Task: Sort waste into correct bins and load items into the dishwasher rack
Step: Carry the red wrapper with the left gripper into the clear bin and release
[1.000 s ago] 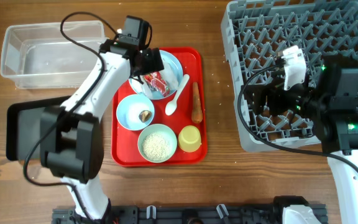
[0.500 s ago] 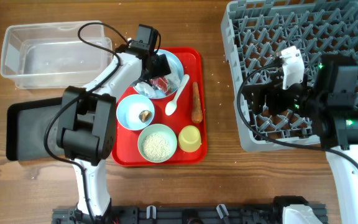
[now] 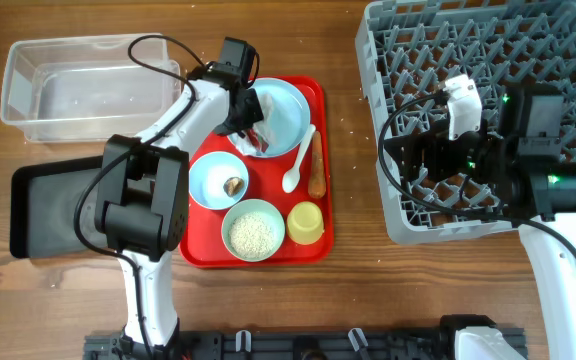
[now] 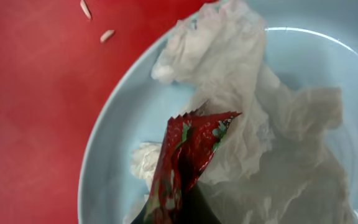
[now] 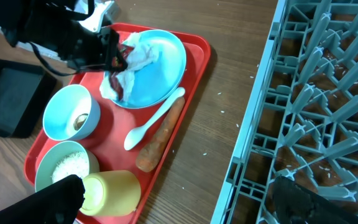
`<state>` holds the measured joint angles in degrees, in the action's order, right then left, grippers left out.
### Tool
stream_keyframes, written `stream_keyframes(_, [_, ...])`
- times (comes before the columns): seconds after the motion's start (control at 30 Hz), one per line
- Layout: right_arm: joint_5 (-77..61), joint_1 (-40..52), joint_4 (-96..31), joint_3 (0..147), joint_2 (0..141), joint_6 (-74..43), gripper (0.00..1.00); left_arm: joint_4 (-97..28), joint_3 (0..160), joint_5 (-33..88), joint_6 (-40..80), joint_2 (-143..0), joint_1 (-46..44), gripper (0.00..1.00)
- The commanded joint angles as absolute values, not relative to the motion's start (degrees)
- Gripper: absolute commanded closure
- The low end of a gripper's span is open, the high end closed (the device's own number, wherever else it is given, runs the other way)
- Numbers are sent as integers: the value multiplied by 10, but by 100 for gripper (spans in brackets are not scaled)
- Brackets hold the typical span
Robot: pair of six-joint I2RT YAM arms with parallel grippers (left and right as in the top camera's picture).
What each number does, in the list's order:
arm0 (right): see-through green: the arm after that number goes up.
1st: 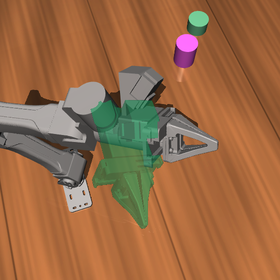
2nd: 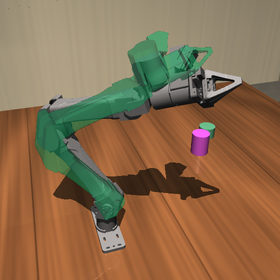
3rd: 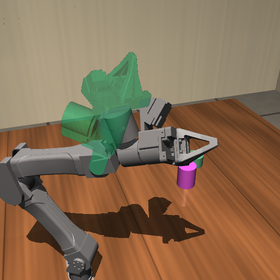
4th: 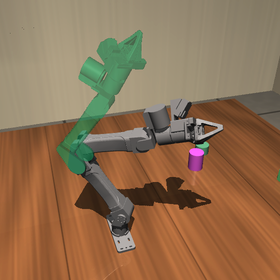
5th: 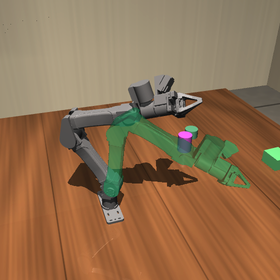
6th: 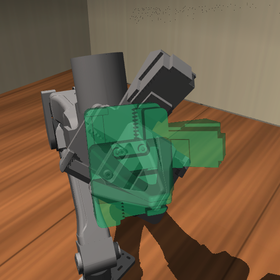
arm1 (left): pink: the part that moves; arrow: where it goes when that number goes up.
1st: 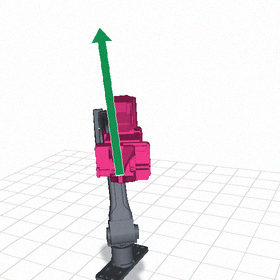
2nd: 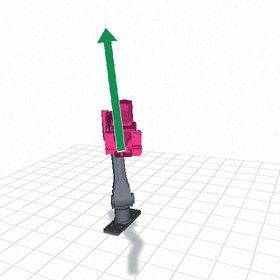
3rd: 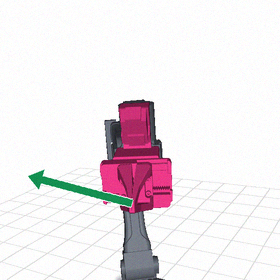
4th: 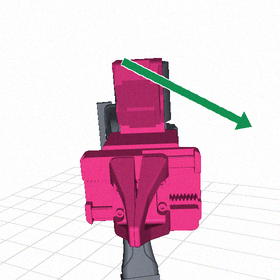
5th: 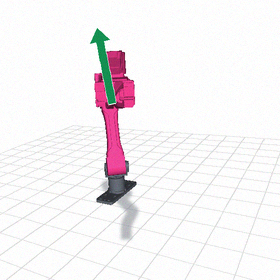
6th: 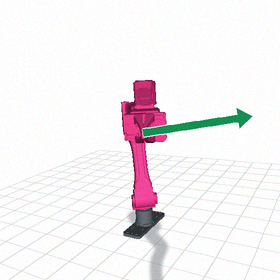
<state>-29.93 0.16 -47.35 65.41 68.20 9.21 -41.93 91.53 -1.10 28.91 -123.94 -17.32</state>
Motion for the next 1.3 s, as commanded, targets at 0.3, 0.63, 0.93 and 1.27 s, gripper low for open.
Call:
stream_keyframes(0.3, [-296,-1,-469,667,684,73,0,-569,1065,1,309,-1018,-43,96])
stream_keyframes(0.63, [-300,-1,-459,667,684,54,0,-526,1064,-11,346,-1117,137,96])
stream_keyframes(0.93, [-300,-1,-458,667,684,43,0,-506,1064,12,298,-1186,159,1])
stream_keyframes(1.27, [-300,-1,-459,667,684,43,0,-525,1064,41,241,-1123,158,39])
